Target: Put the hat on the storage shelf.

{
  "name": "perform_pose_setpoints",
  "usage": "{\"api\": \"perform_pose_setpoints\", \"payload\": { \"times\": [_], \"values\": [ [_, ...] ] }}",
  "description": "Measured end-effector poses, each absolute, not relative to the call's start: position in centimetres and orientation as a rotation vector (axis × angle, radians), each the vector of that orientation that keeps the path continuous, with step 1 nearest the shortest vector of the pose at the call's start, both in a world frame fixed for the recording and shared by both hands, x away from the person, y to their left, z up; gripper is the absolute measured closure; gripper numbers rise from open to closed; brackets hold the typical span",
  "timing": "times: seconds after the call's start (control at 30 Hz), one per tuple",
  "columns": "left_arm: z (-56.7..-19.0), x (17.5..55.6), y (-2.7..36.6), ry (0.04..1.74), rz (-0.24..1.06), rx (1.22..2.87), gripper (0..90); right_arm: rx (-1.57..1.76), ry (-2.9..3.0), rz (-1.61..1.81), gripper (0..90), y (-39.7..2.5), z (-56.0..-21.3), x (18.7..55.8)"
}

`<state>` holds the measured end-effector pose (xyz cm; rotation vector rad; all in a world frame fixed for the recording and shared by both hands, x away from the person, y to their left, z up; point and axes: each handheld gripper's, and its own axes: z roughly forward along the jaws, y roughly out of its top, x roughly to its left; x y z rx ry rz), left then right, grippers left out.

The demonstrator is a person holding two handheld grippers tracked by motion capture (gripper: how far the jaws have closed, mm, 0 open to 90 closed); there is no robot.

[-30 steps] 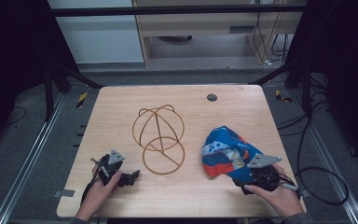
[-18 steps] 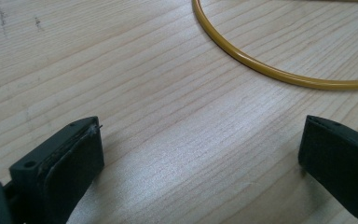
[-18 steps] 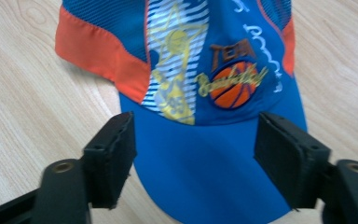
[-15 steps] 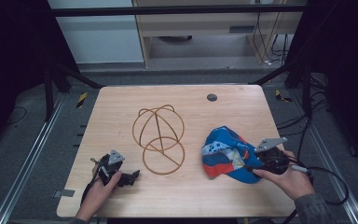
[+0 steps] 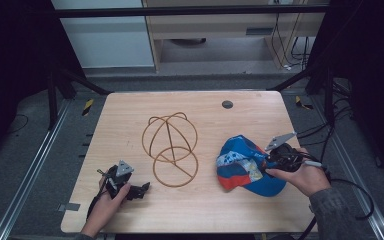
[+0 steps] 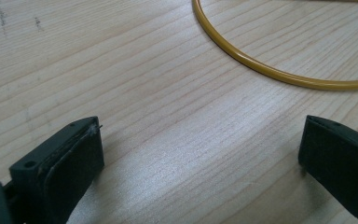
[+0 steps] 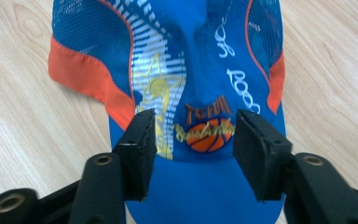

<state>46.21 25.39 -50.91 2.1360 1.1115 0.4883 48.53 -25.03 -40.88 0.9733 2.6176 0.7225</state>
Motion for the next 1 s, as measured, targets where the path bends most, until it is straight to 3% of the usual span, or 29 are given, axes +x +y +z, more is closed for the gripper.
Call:
{"api": "perform_pose_setpoints", "payload": {
  "times": [0.67,1.0],
  "values": [
    [-50.9,46.2,25.4,1.112,0.488,2.136,0.0,0.986,2.668,0.718,56.0,-23.3,-40.8,50.8],
    [-50.9,46.2,25.4,1.112,0.488,2.136,0.0,0.981,2.704,0.707,72.6,-22.9,-41.2,51.7]
  ]
}}
